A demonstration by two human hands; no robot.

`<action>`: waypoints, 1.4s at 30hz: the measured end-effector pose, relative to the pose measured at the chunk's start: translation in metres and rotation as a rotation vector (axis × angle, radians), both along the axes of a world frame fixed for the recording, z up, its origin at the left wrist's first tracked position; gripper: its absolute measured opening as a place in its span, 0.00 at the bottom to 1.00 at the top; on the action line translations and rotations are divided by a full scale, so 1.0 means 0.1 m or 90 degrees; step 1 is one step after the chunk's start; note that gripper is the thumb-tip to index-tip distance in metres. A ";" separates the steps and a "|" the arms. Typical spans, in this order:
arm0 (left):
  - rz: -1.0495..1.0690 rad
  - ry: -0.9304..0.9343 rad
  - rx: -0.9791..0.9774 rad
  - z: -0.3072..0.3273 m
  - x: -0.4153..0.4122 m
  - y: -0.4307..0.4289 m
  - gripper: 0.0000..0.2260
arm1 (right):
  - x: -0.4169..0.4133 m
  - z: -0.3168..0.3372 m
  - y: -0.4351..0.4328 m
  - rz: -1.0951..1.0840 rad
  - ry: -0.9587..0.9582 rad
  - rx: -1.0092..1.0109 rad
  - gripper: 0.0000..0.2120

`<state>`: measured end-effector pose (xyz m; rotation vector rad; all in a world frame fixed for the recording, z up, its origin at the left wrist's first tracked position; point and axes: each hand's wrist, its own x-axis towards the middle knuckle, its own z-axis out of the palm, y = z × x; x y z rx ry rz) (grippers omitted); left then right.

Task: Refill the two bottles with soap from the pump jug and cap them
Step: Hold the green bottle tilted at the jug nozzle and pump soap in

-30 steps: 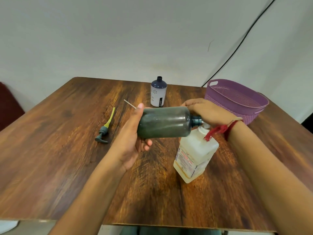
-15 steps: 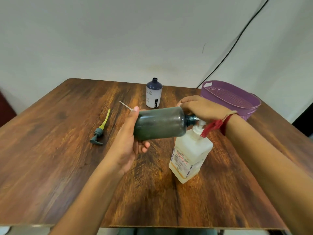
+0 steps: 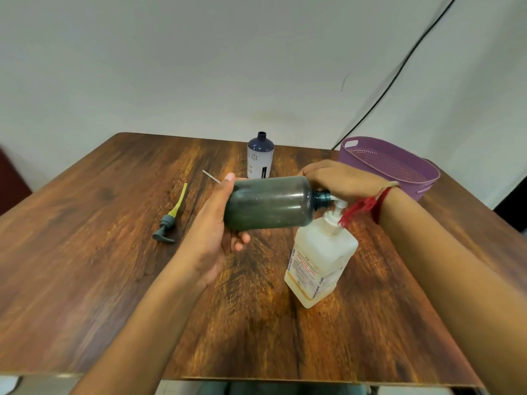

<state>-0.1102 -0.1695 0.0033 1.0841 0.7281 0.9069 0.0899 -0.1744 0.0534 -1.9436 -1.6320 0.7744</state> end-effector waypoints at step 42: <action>-0.004 -0.019 0.014 -0.11 0.05 -0.06 0.15 | -0.01 -0.05 -0.04 -0.074 0.001 0.064 0.12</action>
